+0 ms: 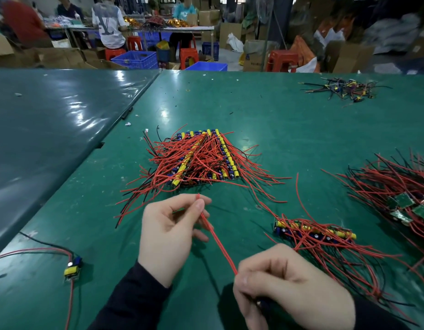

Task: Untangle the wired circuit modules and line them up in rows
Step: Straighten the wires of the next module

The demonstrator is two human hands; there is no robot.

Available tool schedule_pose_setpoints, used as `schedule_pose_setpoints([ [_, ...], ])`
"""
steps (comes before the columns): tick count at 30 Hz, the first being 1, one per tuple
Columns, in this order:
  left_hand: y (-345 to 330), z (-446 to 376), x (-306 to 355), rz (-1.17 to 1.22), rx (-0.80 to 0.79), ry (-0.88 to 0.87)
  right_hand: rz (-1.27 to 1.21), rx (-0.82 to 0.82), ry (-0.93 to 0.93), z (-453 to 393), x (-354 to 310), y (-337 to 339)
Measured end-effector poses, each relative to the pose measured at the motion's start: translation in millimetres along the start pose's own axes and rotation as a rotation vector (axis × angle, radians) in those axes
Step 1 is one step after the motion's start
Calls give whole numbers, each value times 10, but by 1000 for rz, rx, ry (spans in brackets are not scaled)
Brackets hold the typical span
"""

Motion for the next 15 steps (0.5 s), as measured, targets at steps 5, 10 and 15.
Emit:
schedule_pose_setpoints([
  [5,-54,21,-29,57,-87,111,92,-76,54,53,-21,-96],
  [10,-23,-48,-148,286,-62,426,-71,-79,1,24,9,-64],
  [15,98,-80,-194,257,115,306,-103,-42,31,-26,38,1],
])
Point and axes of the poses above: each hand's wrist, its own z-axis away from the middle knuckle, its own y-axis out of the back of the hand, x = y × z, the point moved 7 cm from there along -z, towards the middle knuckle, and after that the axes turned 13 degrees about x, right-handed, at the moved point
